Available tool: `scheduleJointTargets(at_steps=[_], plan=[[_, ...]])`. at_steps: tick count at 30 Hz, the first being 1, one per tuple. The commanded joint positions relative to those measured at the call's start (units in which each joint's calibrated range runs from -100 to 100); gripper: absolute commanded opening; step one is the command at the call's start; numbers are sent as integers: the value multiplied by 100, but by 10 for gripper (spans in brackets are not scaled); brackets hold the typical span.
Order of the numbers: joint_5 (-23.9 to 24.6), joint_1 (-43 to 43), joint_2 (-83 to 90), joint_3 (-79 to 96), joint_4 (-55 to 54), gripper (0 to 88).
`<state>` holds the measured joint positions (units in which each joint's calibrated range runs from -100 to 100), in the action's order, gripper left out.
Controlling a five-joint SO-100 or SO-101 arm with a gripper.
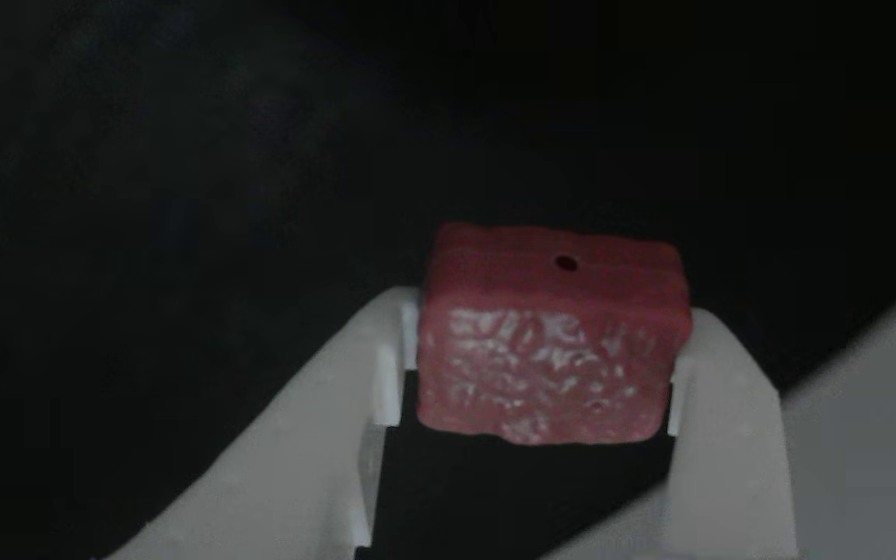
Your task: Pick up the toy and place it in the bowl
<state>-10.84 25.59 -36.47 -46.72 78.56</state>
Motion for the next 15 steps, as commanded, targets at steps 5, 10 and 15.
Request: scheduleJointTargets(at_steps=[5,10,15], plan=[[739,398,2326,1206,-396,22],[1016,1017,3734,3477,-1285,22],[1319,1619,4752,5740,-1988,22]])
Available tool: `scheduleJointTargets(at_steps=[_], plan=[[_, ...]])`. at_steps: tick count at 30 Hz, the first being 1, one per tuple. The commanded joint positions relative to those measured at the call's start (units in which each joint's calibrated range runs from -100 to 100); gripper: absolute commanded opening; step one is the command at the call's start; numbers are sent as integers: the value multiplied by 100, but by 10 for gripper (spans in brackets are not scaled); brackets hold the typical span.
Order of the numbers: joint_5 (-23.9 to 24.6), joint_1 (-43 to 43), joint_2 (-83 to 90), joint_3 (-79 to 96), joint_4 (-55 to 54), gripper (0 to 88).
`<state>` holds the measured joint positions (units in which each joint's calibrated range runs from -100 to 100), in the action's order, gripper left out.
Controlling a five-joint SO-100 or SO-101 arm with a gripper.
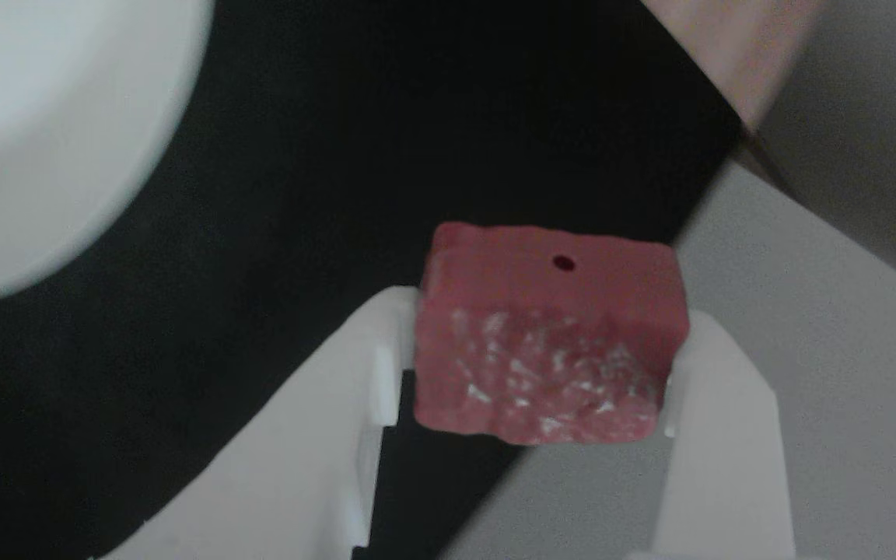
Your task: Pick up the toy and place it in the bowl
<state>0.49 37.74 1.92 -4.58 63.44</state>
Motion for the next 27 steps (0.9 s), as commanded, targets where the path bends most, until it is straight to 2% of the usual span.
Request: scheduleJointTargets(at_steps=[1,2,12,25,27], plan=[[217,512,1055,1887,-570,22],[254,671,1313,2563,-764,22],[494,772,2564,5122,-1670,22],[494,797,2689,5862,-1797,24],[489,797,2689,5880,-1738,79]])
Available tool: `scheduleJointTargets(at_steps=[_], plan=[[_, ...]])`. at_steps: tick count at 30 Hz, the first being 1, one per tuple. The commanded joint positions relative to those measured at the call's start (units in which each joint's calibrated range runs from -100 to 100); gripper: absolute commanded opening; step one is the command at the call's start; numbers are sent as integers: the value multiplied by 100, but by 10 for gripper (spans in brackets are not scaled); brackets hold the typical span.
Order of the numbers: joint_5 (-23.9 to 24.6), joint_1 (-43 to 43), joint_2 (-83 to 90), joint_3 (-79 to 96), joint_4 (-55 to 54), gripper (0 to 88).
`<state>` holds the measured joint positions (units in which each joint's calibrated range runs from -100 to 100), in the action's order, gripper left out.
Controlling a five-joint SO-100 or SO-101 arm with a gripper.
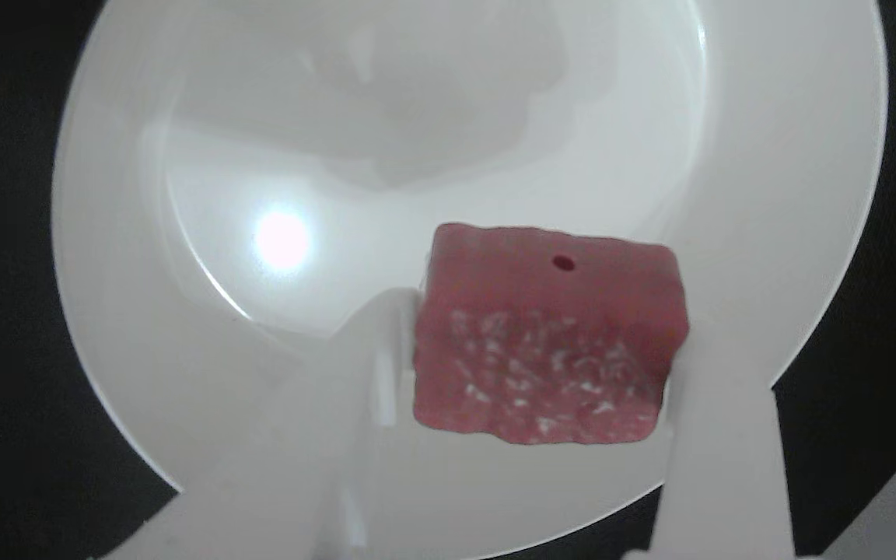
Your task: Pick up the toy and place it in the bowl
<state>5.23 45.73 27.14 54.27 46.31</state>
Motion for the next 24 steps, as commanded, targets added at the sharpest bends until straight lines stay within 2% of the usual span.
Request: scheduleJointTargets(at_steps=[1,4,12,16,17,18,19,24], plan=[[-6,-2,166,-6,-16,124],[-21,-2,166,3,103,273],[-21,-2,433,3,94,274],[15,-52,850,-96,35,166],[15,-69,983,-123,26,124],[15,-111,1316,-186,26,31],[15,-203,1500,-186,26,10],[-11,-1056,2742,-78,26,22]])
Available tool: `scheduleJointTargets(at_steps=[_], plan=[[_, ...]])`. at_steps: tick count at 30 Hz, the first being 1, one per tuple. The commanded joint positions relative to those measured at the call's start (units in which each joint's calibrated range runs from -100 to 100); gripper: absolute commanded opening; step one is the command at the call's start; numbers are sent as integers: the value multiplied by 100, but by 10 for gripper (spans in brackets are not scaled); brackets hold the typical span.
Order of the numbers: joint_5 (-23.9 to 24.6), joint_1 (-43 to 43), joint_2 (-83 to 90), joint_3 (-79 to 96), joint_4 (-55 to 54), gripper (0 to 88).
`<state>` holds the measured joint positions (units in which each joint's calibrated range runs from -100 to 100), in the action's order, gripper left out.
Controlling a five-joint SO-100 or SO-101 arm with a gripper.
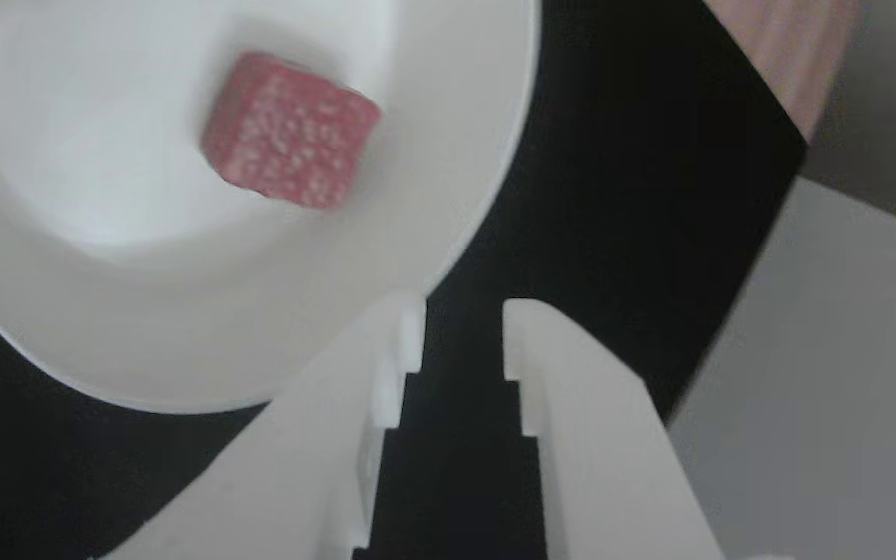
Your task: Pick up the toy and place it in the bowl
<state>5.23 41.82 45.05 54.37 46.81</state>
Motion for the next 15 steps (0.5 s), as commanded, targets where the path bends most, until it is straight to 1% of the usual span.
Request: scheduleJointTargets(at_steps=[1,2,3,7,8,15], plan=[[-11,-899,1144,-61,-24,22],[10,-1125,1310,-7,-24,22],[10,-1585,1685,138,-24,22],[15,-2480,2461,733,-24,22],[15,-2798,2844,1102,-24,22],[-21,-3726,4253,2670,-24,22]])
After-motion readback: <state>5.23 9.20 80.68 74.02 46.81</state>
